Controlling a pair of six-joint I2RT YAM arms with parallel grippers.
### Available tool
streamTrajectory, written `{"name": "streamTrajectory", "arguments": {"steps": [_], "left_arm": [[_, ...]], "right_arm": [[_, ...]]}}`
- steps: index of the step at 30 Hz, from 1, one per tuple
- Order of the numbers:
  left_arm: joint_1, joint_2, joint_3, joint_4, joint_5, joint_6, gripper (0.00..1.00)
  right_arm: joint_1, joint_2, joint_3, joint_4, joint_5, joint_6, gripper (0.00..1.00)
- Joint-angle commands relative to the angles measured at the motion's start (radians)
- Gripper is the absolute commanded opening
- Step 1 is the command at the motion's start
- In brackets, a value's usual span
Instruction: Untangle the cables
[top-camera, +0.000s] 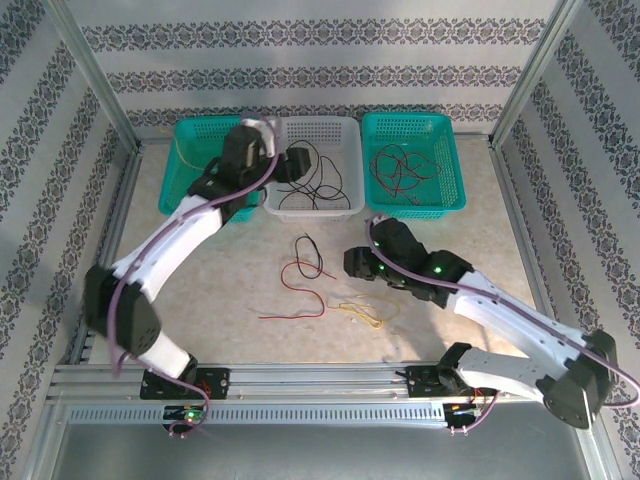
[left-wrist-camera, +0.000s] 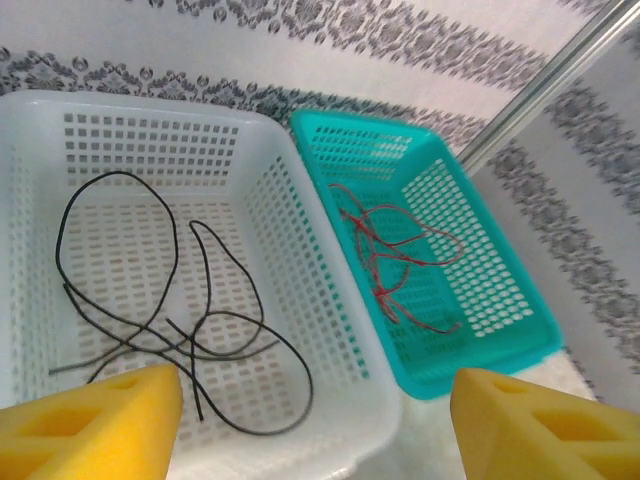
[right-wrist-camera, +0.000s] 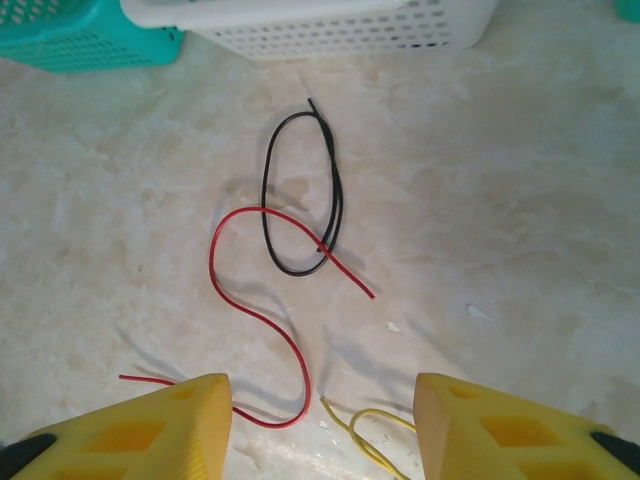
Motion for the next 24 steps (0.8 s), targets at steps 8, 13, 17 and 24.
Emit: {"name": "streamTrajectory", "arguments": {"steps": [8, 13, 17, 24], "left_arm": [[0.009, -0.552, -0.426, -0.18, -0.028, -0.095, 0.65], [0.01, -0.704, -0.52, -0.264, -0.056, -0.149, 0.63], [0.012, -0.737, -0.538, -0.293, -0.065, -0.16, 0.62], [0.012, -0.743, -0.532, -0.299, -0.052, -0.173, 0.61]], "right_arm": [[0.094, 0.391, 0.2, 0.049, 0.013, -0.054, 0.47], [0.124, 0.601, 0.351, 0.02, 0.019, -0.094, 0.44], [0.124, 0.741, 0.475, -0.023, 0.095, -0.074, 0.39], [0.125, 0.897, 0.567, -0.041, 0.19, -0.015, 0.35]]}}
